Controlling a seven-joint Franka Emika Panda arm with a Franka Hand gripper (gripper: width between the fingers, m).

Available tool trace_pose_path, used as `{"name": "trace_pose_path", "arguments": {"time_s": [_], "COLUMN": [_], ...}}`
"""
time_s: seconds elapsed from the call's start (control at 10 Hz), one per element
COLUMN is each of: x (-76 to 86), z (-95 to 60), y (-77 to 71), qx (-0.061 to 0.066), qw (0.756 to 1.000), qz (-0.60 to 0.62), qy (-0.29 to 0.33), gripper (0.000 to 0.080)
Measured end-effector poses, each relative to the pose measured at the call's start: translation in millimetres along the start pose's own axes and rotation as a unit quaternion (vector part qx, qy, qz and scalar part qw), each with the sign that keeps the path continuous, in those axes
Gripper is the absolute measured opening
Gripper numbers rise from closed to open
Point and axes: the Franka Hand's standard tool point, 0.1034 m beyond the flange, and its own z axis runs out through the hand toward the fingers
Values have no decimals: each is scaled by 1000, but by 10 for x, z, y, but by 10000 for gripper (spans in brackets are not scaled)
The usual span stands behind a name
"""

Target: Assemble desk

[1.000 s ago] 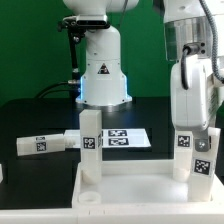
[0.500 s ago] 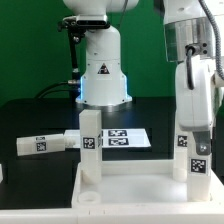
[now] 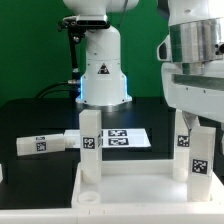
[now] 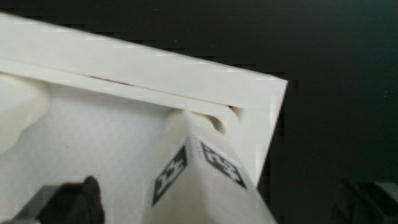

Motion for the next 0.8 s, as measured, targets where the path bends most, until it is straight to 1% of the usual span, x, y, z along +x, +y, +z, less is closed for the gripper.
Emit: {"name": "trace_pose_path", "arguments": {"time_s": [0.1,0.2,0.3,0.4,0.5,0.6,0.7,0.8], "x": [23,97,164,163,143,141,160,164], "z": [-6,-49,-63,-50,-28,-16,-20,-14], "y": [0,-35,-37,-33,-51,-30,-34,-24], "qx": [-2,-5,-12,-17,0,-3,-3,-2], "qw": [999,987,963,935,934,940,940,951], "qz": [-51,-162,-269,-353,-353,-337,-337,-305], "qy": [4,16,25,32,50,46,47,47], "gripper": [649,649,649,649,649,529,393,393]}}
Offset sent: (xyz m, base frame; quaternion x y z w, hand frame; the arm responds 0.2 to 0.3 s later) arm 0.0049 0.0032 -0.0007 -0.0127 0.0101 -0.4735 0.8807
